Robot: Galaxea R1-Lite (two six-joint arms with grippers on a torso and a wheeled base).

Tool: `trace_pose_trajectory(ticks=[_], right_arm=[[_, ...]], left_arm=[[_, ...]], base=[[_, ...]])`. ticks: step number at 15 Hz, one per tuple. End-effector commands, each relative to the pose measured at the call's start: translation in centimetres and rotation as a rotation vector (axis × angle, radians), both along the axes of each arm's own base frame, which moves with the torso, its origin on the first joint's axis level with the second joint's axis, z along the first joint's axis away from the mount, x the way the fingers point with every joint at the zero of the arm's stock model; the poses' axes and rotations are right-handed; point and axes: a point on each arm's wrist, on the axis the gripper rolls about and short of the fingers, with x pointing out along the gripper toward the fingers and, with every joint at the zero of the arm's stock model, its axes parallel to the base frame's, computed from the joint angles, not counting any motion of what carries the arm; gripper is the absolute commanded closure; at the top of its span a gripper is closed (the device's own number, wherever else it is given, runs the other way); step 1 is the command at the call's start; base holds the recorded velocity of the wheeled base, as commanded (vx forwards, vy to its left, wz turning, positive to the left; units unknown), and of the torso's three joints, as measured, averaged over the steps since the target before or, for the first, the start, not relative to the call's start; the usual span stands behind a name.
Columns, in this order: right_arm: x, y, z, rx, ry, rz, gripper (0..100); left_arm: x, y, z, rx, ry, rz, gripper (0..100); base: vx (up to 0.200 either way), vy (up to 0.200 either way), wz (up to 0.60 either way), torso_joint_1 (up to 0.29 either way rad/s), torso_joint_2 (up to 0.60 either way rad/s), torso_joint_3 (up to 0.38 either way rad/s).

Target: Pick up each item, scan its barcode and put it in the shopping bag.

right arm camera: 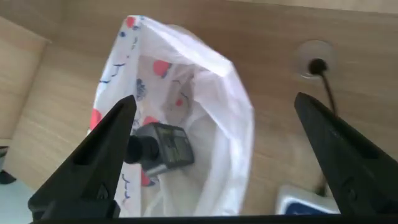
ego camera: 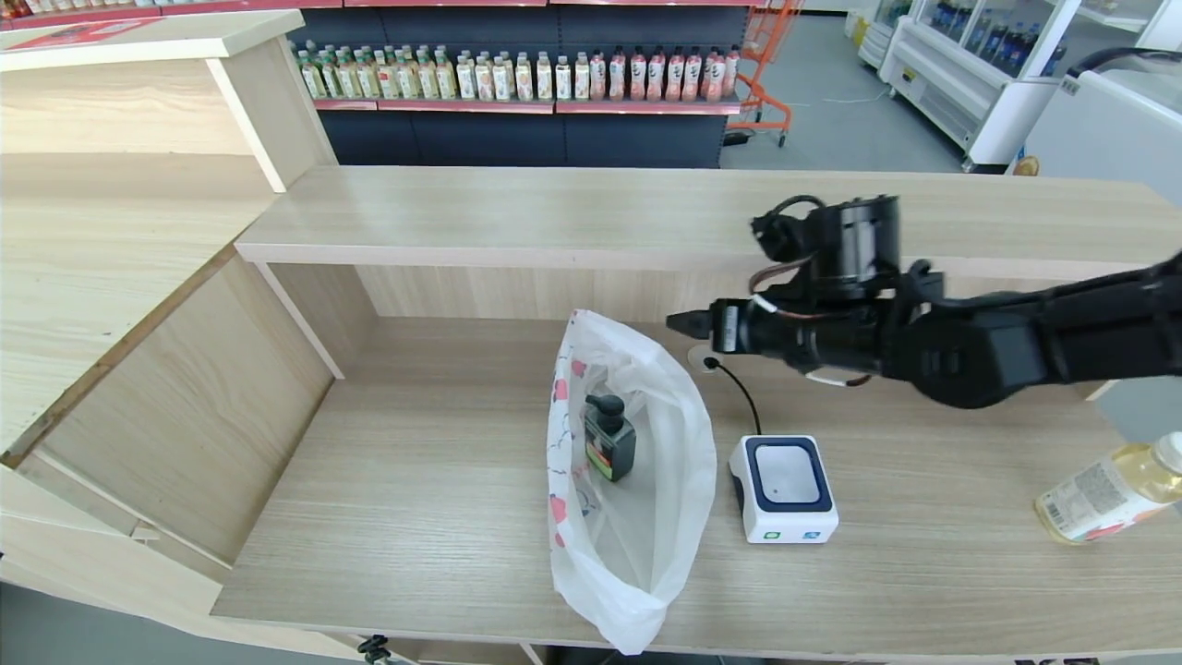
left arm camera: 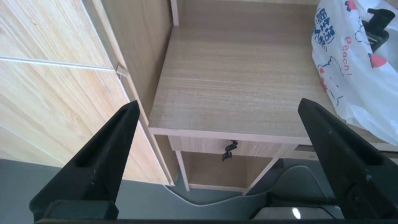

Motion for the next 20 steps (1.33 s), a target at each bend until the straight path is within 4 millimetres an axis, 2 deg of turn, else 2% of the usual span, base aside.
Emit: trace_pose_trajectory(ticks=[1, 2, 4, 5, 7, 11, 18, 20], right_arm=[[-9.4, -10.6, 4.0, -0.13, 0.054, -0.308, 0], [-12.3, -12.6, 3.2, -0.19, 0.072, -0.35, 0], [-16.6, -15.4, 1.1, -0.334, 0.113, -0.437, 0], [-19.2, -17.0, -0.6, -0.482, 0.154, -0.511, 0], [-21.5, -17.6, -2.0, -0.499, 0.174, -0.536, 0], [-22.3, -17.5, -1.9, -0.475, 0.149, -0.516, 0], [-22.4, -17.4, -2.1, -0.402, 0.163, -0.488, 0], [-22.5, -17.2, -2.4, -0.331, 0.171, -0.427, 0]], left_arm=[[0.0, 0.0, 0.0, 0.0, 0.0, 0.0, 0], [0.0, 0.0, 0.0, 0.0, 0.0, 0.0, 0], [0.0, 0.0, 0.0, 0.001, 0.0, 0.0, 0], [0.0, 0.0, 0.0, 0.0, 0.0, 0.0, 0], [0.0, 0.0, 0.0, 0.001, 0.0, 0.0, 0], [0.0, 0.0, 0.0, -0.002, 0.0, 0.0, 0], [0.0, 0.0, 0.0, 0.003, 0.0, 0.0, 0], [0.0, 0.0, 0.0, 0.003, 0.0, 0.0, 0]], base=[[0.0, 0.0, 0.0, 0.0, 0.0, 0.0], [0.0, 0.0, 0.0, 0.0, 0.0, 0.0], [0.0, 0.0, 0.0, 0.0, 0.0, 0.0], [0.0, 0.0, 0.0, 0.0, 0.0, 0.0], [0.0, 0.0, 0.0, 0.0, 0.0, 0.0], [0.0, 0.0, 0.0, 0.0, 0.0, 0.0], [0.0, -0.2, 0.0, 0.002, 0.0, 0.004], [-0.2, -0.2, 0.0, -0.002, 0.0, 0.005]])
